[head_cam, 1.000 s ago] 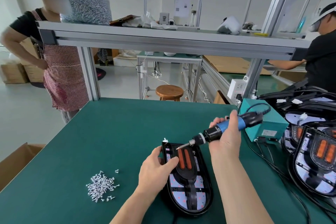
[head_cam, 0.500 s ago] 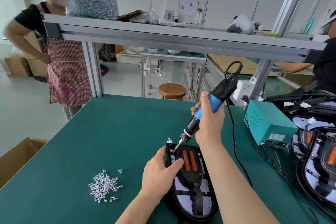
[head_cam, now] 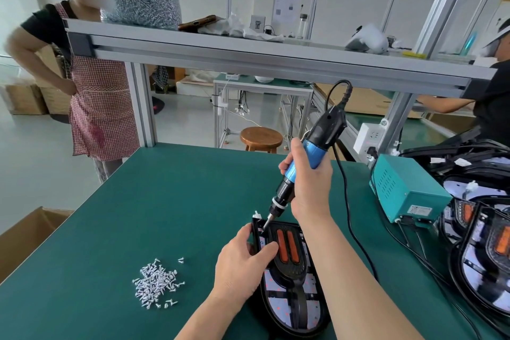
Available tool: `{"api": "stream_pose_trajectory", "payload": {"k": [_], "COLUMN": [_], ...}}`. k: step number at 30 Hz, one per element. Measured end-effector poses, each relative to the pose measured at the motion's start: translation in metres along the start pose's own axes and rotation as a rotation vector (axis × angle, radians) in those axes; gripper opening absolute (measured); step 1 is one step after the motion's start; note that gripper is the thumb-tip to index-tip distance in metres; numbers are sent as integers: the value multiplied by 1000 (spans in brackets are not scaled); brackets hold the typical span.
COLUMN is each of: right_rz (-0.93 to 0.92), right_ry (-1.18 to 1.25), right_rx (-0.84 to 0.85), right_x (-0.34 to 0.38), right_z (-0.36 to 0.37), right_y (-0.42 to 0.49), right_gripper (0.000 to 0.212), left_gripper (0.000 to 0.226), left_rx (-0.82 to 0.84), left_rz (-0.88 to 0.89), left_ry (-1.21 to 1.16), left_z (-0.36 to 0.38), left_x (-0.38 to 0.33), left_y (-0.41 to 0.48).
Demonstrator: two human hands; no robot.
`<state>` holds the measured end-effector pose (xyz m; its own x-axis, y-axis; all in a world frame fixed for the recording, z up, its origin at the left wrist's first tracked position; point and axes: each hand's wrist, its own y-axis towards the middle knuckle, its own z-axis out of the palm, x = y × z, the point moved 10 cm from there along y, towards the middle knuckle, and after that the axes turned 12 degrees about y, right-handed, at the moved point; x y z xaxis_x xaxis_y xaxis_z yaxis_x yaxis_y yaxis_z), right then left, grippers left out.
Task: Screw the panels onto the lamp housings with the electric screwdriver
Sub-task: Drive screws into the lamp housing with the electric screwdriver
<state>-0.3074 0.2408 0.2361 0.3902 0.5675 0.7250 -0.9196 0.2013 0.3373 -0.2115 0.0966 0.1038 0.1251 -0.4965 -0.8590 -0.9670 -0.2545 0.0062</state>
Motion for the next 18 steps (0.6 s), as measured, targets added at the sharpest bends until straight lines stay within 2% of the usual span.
{"api": "stream_pose_trajectory", "payload": {"k": [4, 18], "right_rz": [-5, 11], "right_ry": [-18, -29], "right_rx": [89, 65], "right_x": [2, -2], "right_z": [11, 11], "right_y": [-4, -8], "right_gripper": [15, 22], "left_gripper": [77, 67], "left_rx": [-11, -13], "left_rz": [2, 15], "left_ry": [-1, 37], "left_z": [0, 1], "left_x": [0, 0], "left_y": [1, 1]}}
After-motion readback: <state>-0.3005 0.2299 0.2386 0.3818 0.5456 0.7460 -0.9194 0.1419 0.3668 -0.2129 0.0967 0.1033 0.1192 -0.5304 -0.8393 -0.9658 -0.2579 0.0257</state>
